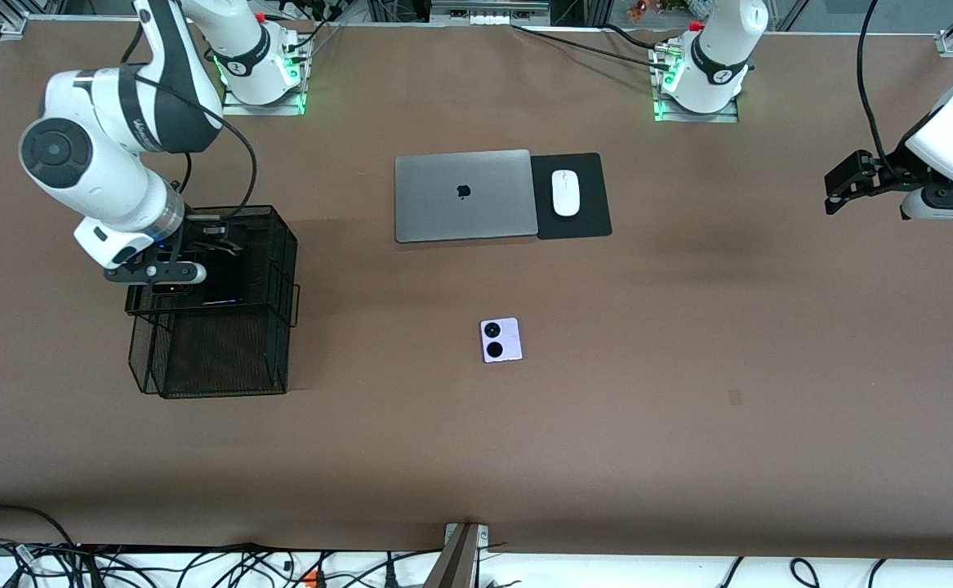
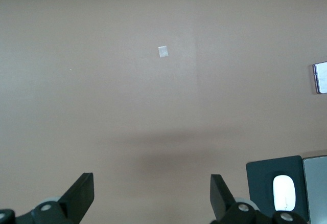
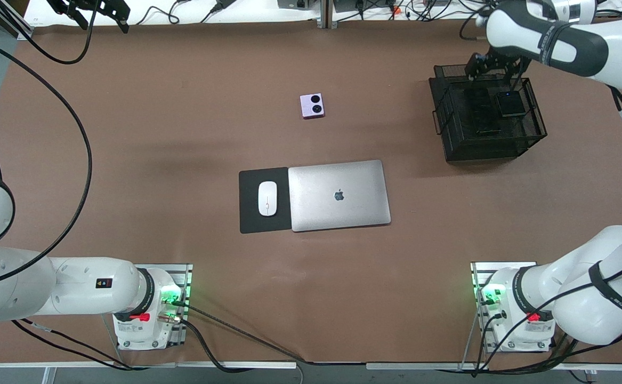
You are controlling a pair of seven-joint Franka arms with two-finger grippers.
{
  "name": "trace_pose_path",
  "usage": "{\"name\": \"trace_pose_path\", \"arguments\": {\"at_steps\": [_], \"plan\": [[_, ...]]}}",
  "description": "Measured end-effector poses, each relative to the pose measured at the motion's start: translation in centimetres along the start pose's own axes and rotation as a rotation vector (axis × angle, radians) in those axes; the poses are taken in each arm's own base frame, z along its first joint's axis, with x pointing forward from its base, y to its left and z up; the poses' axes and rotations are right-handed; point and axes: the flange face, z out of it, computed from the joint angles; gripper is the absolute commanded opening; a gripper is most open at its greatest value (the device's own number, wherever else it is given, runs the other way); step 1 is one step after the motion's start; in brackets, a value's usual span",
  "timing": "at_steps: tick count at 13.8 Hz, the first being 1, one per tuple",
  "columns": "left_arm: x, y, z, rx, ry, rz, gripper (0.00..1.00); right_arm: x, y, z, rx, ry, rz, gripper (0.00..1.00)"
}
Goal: Place phones with both arms
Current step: 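Reach the right gripper over the white flip phone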
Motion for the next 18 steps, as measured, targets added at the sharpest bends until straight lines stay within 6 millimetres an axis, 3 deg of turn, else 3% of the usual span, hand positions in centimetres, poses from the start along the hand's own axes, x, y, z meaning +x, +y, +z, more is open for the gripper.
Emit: {"name": "trace_pose_path", "arguments": {"at_steps": [1, 4, 7, 10, 12, 14, 18], "plan": [[0.0, 0.1, 0.0, 0.0, -0.001, 0.001, 1.0, 0.3, -2.3, -1.3, 0.01, 0.024, 0.025, 1.0], [0.3, 0.0, 0.2, -0.001, 0.007, 0.0, 1.0, 0.8, -13.7, -2.7, 0.071, 0.053, 0.157, 1.0], [1.4, -0.1, 0.2, -0.002, 0.016, -0.001, 1.0, 1.5, -25.4, -0.4, 0.087, 0.06, 0.287, 1.0], [1.8, -0.1, 0.2, -0.003, 0.019, -0.001, 1.0, 1.6, -34.2, 2.5, 0.098, 0.079, 0.396, 1.0], [1.8, 0.0, 0.2, -0.003, 0.02, 0.0, 1.0, 1.3, -38.8, 4.3, 0.105, 0.102, 0.44, 1.0], [1.8, 0.0, 0.2, -0.003, 0.019, -0.001, 1.0, 1.0, -42.0, 7.2, 0.107, 0.134, 0.444, 1.0], [1.8, -0.1, 0.0, -0.003, 0.023, -0.002, 1.0, 0.9, -44.8, 13.5, 0.109, 0.217, 0.444, 1.0]]}}
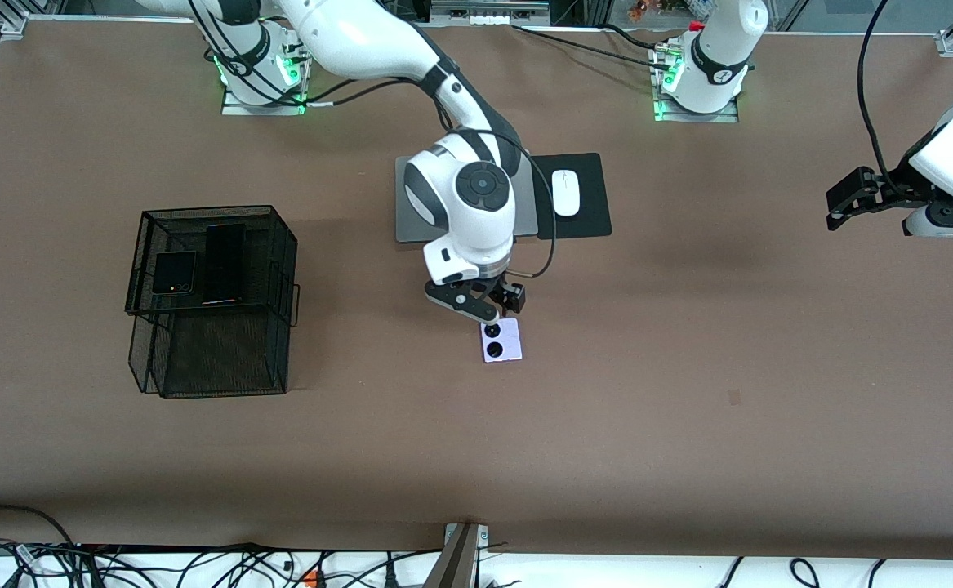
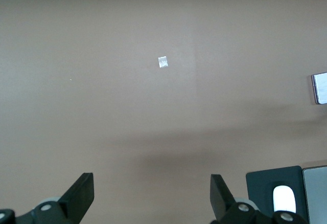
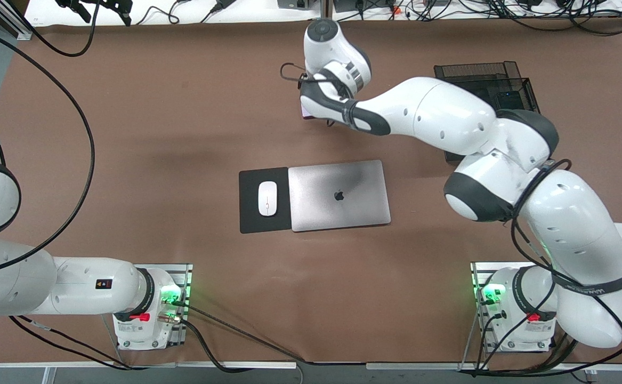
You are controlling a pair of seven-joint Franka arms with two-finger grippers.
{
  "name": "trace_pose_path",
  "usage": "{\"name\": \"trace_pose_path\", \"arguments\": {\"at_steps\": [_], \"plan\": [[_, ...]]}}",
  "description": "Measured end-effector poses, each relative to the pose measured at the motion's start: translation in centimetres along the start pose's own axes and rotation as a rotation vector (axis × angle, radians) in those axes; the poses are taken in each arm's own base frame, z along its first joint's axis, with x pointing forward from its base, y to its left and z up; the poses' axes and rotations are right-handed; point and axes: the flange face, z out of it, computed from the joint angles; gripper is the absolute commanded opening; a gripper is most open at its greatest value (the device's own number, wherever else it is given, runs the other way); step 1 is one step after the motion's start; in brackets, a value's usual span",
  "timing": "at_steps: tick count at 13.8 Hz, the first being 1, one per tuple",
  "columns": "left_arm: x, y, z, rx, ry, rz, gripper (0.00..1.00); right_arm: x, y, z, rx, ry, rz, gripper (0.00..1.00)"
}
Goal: Place phones with both arms
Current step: 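Reach the right gripper over the white flip phone, then close the right gripper on the white flip phone and lift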
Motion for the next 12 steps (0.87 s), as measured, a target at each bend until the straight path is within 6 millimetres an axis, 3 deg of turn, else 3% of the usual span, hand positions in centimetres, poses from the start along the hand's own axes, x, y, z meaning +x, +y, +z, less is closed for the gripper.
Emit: {"name": "trace_pose_path", "arguments": {"at_steps": [3, 8, 12], "plan": [[0.0, -0.1, -0.3, 0.0, 0.006, -0.002, 1.0, 0.0, 0.0, 2.0, 0.007, 0.033, -0.013, 1.0], [0.1, 0.3, -0.3, 0.0, 0.007, 0.006, 1.0, 0.9, -0.8, 1.6, 0.088, 0.082, -0.032, 1.0], [0.1, 0.3, -0.3, 0.0, 0.007, 0.006, 1.0, 0.1, -0.8, 5.0, 0.115, 0.118, -0.195, 1.0]]}}
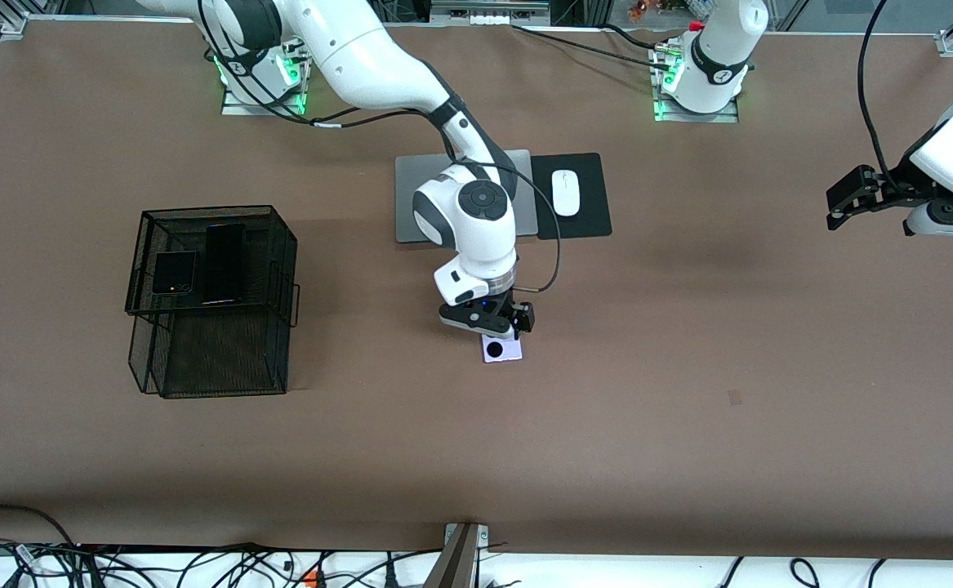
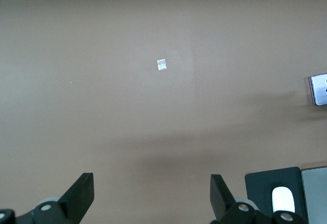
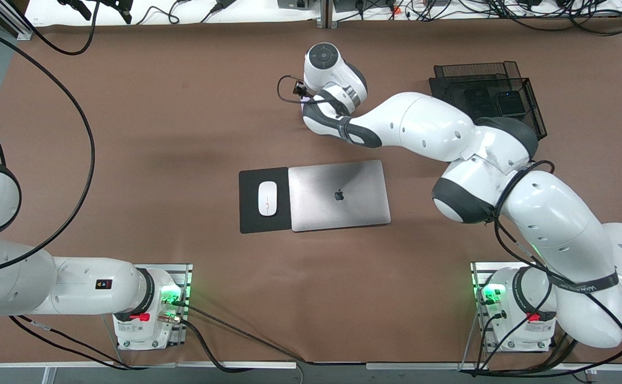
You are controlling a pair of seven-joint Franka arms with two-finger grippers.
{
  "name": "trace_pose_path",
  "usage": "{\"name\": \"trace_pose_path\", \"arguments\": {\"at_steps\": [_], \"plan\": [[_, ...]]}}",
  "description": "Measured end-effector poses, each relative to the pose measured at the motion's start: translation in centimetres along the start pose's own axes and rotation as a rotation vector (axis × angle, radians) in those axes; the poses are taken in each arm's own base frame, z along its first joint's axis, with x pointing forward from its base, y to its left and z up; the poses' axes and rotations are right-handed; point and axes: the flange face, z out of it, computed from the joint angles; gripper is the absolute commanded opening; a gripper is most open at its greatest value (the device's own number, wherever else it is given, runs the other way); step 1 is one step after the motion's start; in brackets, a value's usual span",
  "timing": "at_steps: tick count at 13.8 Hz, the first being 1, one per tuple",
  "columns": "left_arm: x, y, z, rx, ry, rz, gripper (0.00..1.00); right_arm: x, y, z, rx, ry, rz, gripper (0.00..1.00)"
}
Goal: Place phones with both arms
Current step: 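Close the right gripper on the white flip phone and lift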
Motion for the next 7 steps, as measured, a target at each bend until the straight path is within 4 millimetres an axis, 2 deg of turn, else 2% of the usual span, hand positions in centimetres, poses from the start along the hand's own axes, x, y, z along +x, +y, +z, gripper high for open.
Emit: {"name": "trace_pose_path", "arguments": {"at_steps": [4, 7], "plan": [[0.0, 0.0, 0.0, 0.0, 0.0, 0.0, 1.0, -0.1, -0.3, 0.2, 0.032, 0.023, -0.106, 1.0], [0.0, 0.0, 0.0, 0.0, 0.001, 0.0, 1.0, -0.7, -0.4, 1.2, 0.044, 0.039, -0.194, 1.0]]}}
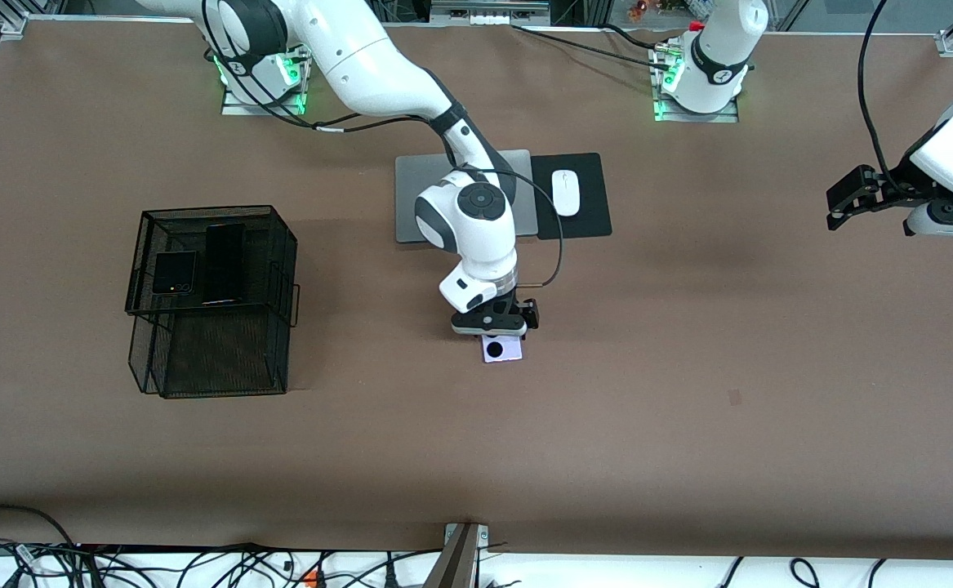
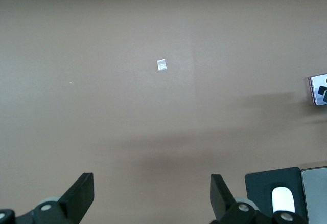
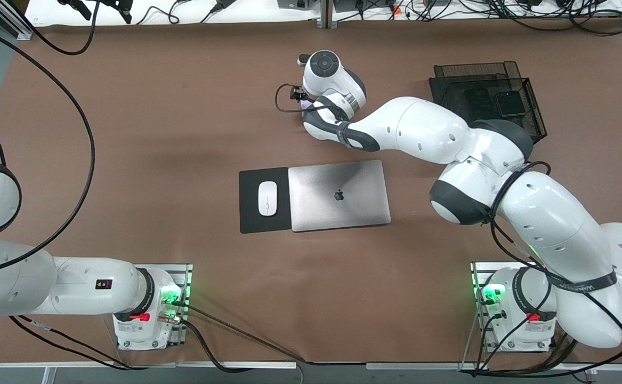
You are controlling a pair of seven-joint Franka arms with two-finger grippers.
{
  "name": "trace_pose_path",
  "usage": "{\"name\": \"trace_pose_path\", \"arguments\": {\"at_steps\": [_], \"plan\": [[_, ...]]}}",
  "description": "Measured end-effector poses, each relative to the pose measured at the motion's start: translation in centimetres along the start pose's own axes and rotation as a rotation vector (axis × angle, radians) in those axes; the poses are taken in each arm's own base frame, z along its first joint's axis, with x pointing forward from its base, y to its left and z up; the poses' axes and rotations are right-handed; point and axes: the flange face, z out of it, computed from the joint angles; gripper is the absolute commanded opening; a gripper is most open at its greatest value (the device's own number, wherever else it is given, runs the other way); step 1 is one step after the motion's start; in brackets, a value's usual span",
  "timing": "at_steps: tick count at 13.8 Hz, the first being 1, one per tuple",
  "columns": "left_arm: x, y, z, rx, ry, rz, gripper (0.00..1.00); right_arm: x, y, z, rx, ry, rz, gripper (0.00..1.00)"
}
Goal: Place phones with both arms
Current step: 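Close the right gripper on the white flip phone and lift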
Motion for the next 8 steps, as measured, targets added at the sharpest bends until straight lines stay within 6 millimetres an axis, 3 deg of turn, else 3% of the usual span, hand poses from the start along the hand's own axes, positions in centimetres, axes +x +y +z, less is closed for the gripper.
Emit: {"name": "trace_pose_path", "arguments": {"at_steps": [3, 8], "plan": [[0.0, 0.0, 0.0, 0.0, 0.0, 0.0, 1.0, -0.4, 0.1, 0.6, -0.017, 0.01, -0.102, 1.0], [0.0, 0.0, 0.0, 0.0, 0.0, 0.0, 1.0, -0.9, 0.2, 1.6, -0.012, 0.019, -0.129, 1.0]]}}
